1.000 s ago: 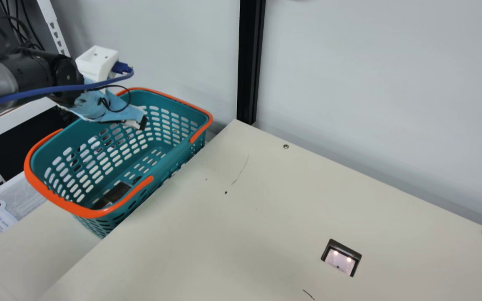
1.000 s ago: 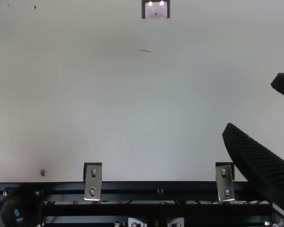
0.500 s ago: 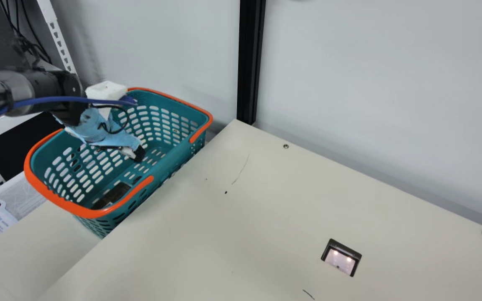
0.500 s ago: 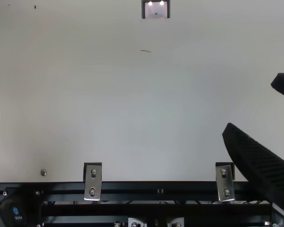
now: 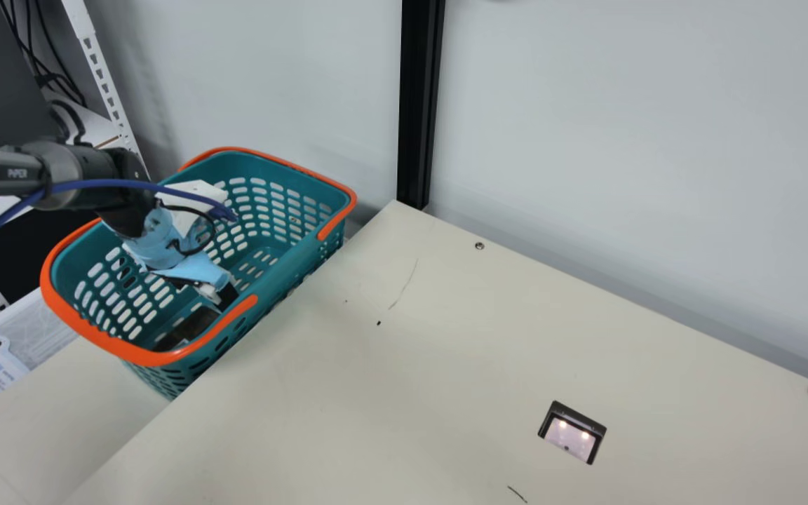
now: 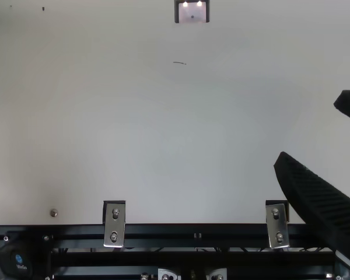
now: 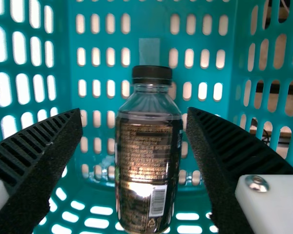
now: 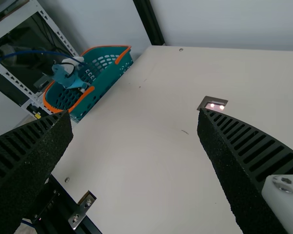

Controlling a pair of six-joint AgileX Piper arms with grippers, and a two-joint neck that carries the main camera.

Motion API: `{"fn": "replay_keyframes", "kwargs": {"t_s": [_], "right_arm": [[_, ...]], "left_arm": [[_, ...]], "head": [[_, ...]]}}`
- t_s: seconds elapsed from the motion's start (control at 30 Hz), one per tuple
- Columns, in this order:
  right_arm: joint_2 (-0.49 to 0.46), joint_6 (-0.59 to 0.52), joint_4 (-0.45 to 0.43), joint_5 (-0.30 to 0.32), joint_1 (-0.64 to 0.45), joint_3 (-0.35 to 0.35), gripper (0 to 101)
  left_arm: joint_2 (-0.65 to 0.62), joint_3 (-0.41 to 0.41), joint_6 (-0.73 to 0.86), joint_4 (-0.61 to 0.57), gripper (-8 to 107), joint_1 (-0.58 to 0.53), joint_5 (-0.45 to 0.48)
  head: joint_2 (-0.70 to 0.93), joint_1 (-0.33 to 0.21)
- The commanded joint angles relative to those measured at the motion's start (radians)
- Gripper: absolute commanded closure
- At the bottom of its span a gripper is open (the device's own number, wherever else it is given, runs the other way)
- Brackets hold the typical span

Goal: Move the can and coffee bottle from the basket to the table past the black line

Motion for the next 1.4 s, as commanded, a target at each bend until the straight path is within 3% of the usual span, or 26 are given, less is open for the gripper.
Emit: {"fn": "replay_keyframes", "kwargs": {"t_s": [0.0, 0.6, 1.1, 1.13, 1.17, 1.2, 1.37], "right_arm": [[0.000, 0.000, 0.000, 0.000, 0.000, 0.000, 0], [0.000, 0.000, 0.000, 0.000, 0.000, 0.000, 0], [0.000, 0.000, 0.000, 0.000, 0.000, 0.000, 0], [0.000, 0.000, 0.000, 0.000, 0.000, 0.000, 0], [0.000, 0.000, 0.000, 0.000, 0.000, 0.000, 0], [0.000, 0.000, 0.000, 0.000, 0.000, 0.000, 0], [0.000, 0.000, 0.000, 0.000, 0.000, 0.000, 0]], "left_arm": [[0.018, -0.007, 0.021, -0.003, 9, -0.001, 0.005], [0.143, -0.051, 0.061, 0.033, 9, -0.014, 0.009], [0.186, -0.085, -0.032, 0.086, 9, -0.025, 0.028], [0.187, -0.084, -0.042, 0.091, 35, -0.025, 0.027], [0.188, -0.084, -0.053, 0.096, 72, -0.026, 0.028], [0.188, -0.084, -0.063, 0.098, 89, -0.026, 0.030], [0.180, -0.085, -0.105, 0.094, 89, -0.030, 0.030]], "head": [[0.017, -0.025], [0.017, -0.025], [0.017, -0.025], [0.017, -0.025], [0.017, -0.025], [0.017, -0.025], [0.017, -0.025]]}}
